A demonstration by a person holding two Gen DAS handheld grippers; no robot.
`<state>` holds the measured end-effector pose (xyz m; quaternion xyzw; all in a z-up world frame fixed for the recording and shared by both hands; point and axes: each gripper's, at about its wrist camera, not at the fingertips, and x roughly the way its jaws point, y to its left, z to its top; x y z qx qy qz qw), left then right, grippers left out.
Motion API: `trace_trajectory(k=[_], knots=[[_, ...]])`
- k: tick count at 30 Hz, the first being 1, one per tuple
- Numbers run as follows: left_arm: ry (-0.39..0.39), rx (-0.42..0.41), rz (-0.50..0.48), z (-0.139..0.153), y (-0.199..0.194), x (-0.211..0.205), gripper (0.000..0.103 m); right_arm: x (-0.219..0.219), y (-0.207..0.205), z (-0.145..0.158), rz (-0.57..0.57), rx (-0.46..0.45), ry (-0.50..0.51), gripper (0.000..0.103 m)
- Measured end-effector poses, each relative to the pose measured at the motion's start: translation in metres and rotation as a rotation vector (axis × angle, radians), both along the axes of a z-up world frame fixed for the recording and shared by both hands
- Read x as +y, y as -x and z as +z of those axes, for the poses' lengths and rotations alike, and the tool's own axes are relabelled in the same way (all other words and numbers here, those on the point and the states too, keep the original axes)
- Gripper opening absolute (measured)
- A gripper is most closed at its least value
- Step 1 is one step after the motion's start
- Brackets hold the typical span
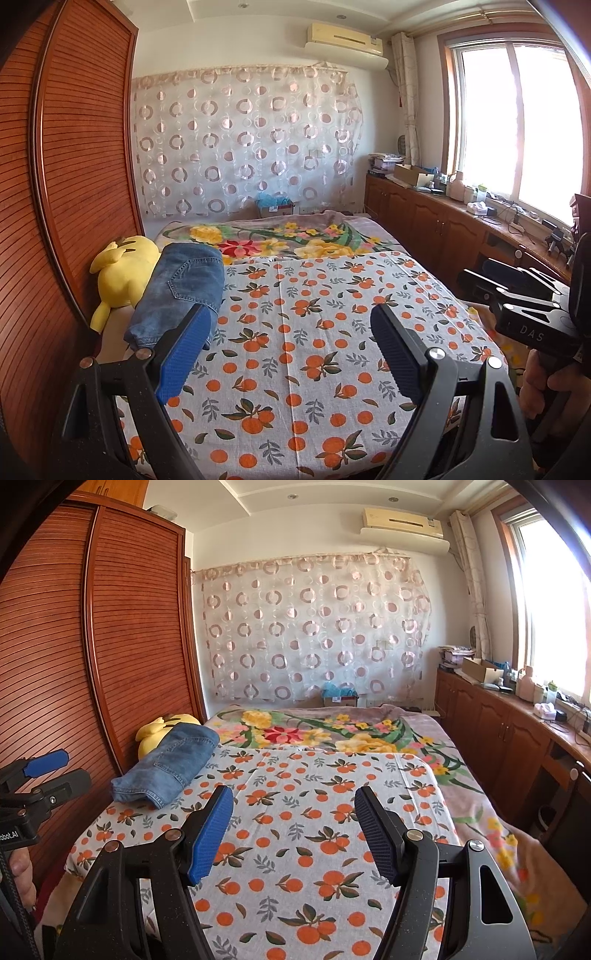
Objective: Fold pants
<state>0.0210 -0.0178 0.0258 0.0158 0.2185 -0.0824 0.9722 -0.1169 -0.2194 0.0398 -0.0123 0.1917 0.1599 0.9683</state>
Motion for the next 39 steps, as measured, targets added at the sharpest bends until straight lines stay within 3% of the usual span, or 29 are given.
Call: trace_trajectory(k=[39], knots=[[0.003, 0.004, -0.002, -0.001, 0.0012, -0.0018, 0.089, 0.0033, 0.0019, -0.0011, -0.005, -0.002, -0.003, 0.07]])
